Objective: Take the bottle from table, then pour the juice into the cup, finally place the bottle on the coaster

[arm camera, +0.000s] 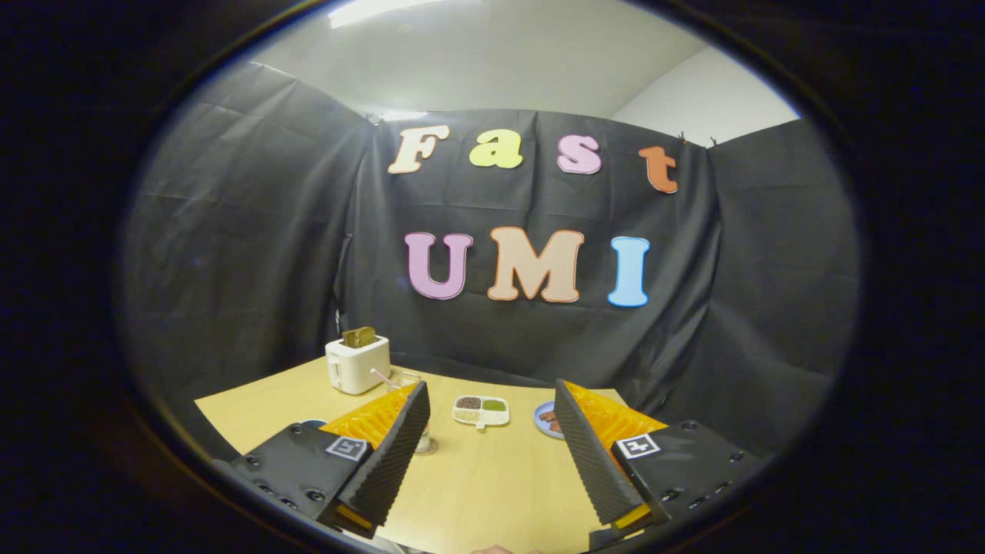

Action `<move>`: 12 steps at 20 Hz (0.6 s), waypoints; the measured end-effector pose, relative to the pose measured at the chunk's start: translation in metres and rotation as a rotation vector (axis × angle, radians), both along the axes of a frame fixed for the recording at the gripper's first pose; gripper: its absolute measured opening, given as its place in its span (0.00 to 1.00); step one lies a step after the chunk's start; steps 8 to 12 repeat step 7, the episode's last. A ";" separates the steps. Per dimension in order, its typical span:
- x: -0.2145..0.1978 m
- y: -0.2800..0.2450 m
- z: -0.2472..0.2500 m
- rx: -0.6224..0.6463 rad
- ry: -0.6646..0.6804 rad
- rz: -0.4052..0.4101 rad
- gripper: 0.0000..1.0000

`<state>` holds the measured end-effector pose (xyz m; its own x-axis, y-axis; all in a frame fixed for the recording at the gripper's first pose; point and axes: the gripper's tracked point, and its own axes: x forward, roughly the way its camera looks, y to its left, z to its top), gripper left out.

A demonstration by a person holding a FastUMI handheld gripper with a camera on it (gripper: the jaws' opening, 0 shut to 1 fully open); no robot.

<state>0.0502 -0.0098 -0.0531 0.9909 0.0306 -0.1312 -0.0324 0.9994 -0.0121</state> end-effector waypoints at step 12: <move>-0.011 -0.012 0.020 -0.002 -0.018 -0.009 1.00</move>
